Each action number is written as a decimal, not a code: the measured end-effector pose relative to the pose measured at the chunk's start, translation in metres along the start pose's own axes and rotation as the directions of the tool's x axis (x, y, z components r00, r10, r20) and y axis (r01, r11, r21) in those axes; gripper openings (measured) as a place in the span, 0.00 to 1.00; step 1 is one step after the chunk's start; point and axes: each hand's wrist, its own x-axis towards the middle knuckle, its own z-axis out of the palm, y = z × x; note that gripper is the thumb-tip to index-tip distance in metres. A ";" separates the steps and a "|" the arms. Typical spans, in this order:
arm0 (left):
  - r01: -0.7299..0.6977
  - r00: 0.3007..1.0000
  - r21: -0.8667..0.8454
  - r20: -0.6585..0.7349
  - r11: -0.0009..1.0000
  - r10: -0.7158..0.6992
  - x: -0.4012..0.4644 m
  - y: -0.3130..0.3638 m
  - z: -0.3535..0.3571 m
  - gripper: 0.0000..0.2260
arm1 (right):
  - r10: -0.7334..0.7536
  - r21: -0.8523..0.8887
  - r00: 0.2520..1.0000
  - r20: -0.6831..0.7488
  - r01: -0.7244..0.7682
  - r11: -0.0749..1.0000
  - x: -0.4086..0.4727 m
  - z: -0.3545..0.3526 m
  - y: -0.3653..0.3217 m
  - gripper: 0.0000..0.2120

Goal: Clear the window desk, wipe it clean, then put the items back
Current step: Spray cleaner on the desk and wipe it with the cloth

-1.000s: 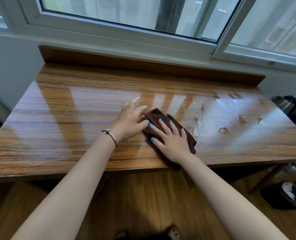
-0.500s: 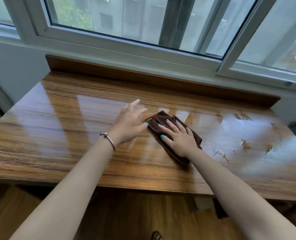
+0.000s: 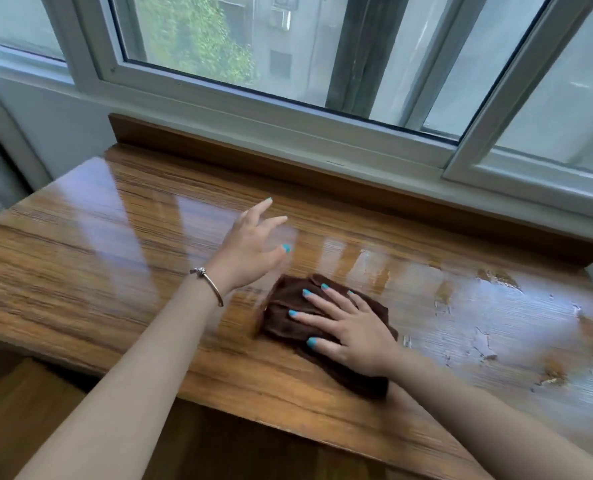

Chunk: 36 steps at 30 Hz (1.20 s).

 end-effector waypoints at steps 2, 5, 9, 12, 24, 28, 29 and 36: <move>0.040 0.999 0.040 0.006 0.998 -0.041 -0.003 0.003 0.003 0.24 | 0.130 -0.006 0.992 0.002 -0.130 0.992 0.039 -0.014 0.037 0.23; 0.071 0.996 0.063 0.041 0.996 -0.073 -0.006 0.011 0.009 0.24 | 0.238 0.025 0.970 0.039 -0.239 0.971 0.080 -0.026 0.056 0.23; 0.082 0.996 0.067 0.031 0.994 -0.085 0.002 0.018 0.017 0.24 | 0.168 0.044 0.985 0.028 -0.169 0.985 0.050 -0.010 0.032 0.26; 0.088 0.994 0.096 0.062 0.991 -0.094 0.018 0.022 0.022 0.24 | -0.061 0.037 0.997 -0.052 0.063 0.997 -0.012 0.008 0.011 0.25; 0.038 0.991 0.042 0.131 0.998 -0.043 0.073 0.008 0.031 0.24 | 0.300 0.051 0.954 0.015 -0.300 0.953 0.108 -0.031 0.141 0.24; 0.012 0.992 0.024 0.122 1.000 -0.014 0.084 -0.005 0.030 0.24 | 0.415 0.022 0.909 -0.043 -0.414 0.910 0.133 -0.035 0.134 0.26; 0.006 0.993 0.021 0.122 1.000 -0.008 0.087 -0.008 0.030 0.24 | 0.393 0.022 0.918 -0.053 -0.393 0.919 0.124 -0.033 0.124 0.27; -0.042 0.990 -0.025 0.131 0.999 0.045 0.117 -0.022 0.036 0.24 | 0.012 0.033 0.999 -0.041 -0.011 0.999 0.048 -0.009 0.094 0.27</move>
